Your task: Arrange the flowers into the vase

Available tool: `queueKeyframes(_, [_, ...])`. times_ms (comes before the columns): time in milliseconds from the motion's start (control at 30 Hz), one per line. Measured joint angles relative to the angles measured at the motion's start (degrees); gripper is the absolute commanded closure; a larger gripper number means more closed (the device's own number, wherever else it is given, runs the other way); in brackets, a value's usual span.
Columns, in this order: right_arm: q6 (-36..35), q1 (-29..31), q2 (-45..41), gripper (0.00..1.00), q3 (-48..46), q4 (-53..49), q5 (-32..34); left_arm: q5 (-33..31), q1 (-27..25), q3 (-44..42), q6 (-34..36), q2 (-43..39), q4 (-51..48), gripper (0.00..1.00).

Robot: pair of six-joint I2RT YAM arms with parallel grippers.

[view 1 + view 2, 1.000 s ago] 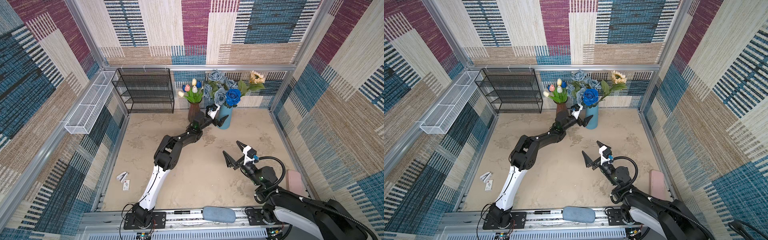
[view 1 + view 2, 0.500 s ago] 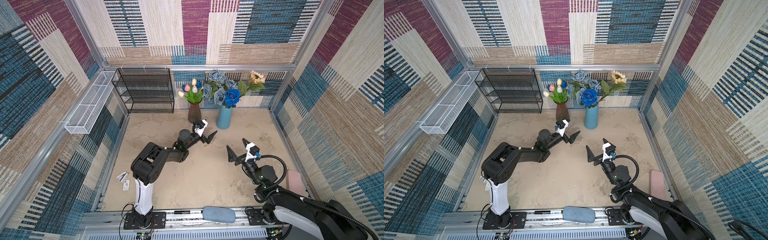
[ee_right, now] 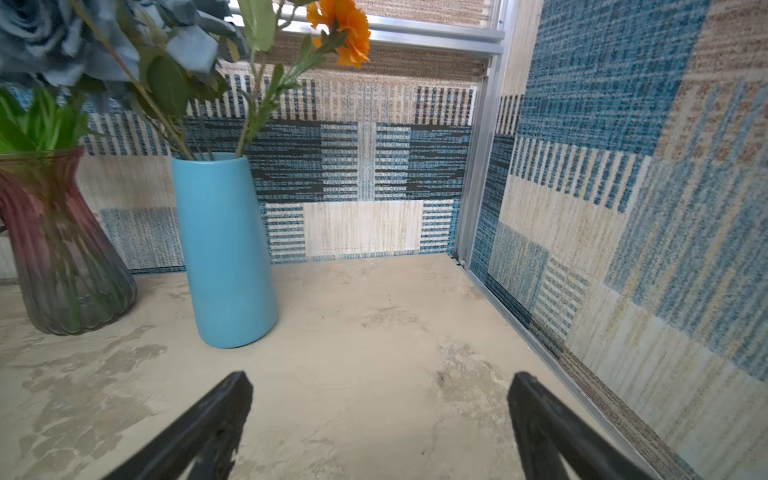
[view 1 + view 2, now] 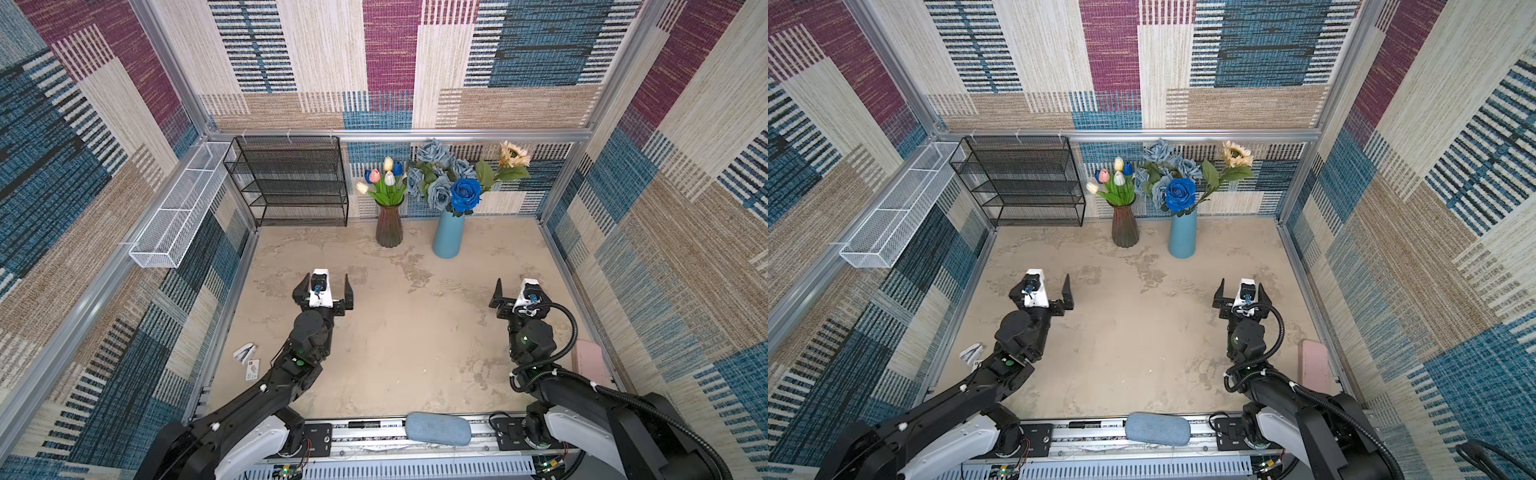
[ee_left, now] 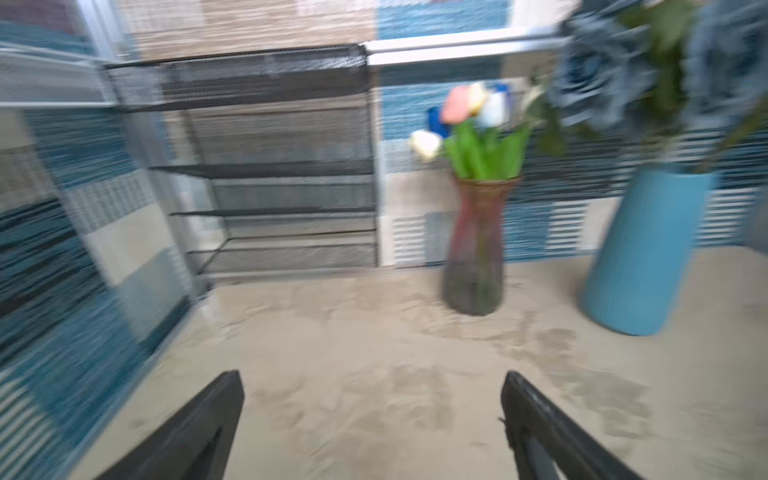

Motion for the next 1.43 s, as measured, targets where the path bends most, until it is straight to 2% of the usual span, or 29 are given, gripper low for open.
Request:
queueKeyframes(100, [-0.3, -2.5, 4.8, 0.0, -0.2, 2.7, -3.3, -4.8, 4.6, -4.6, -0.1, -3.5, -7.1, 0.0])
queueKeyframes(200, [-1.3, -4.2, 9.9, 0.0, 0.7, 6.4, -7.4, -5.2, 9.9, -8.8, -0.8, -2.4, -8.0, 0.0])
queueKeyframes(267, [-1.7, -5.5, 13.7, 0.0, 1.3, 8.7, -9.9, -2.7, 11.9, -10.6, -0.8, 0.8, -5.7, 0.0])
queueKeyframes(333, [-1.7, -8.0, 17.1, 0.0, 2.8, 9.6, -13.5, 0.9, 13.9, -11.5, 0.0, 5.4, -0.1, 0.0])
queueKeyframes(500, [0.5, -14.2, 22.5, 0.0, 4.4, 10.4, -22.4, 10.4, 16.7, -12.9, 3.0, 22.8, 19.6, 0.0])
queueKeyframes(633, [1.2, -15.2, 24.7, 0.0, 4.5, 11.9, -28.3, 16.1, 19.7, -10.6, 3.5, 37.3, 32.1, 0.0])
queueKeyframes(700, [1.8, -16.0, 25.0, 0.0, 5.7, 11.7, -30.1, 18.0, 20.6, -8.7, 3.5, 40.3, 34.8, 0.0])
queueKeyframes(800, [3.3, -17.6, 25.2, 0.0, 7.0, 11.3, -30.5, 21.8, 21.4, -7.1, 3.5, 40.0, 36.3, 0.0])
queueKeyframes(933, [4.0, -17.7, 25.2, 0.0, 7.0, 10.8, -31.5, 23.9, 23.7, -2.8, 3.2, 38.1, 31.8, 0.0])
queueKeyframes(1133, [4.3, -17.7, 25.2, 0.0, 7.0, 10.6, -31.7, 27.5, 28.2, 4.9, 0.1, 37.6, 18.8, 0.0])
queueKeyframes(1267, [4.5, -17.7, 25.3, 0.0, 7.1, 10.3, -31.9, 29.7, 30.3, 6.3, -1.8, 37.7, 13.9, 0.0])
queueKeyframes(1433, [4.5, -17.7, 25.4, 0.0, 7.3, 9.8, -32.0, 31.3, 30.3, 6.4, -3.0, 37.7, 11.1, 0.0])
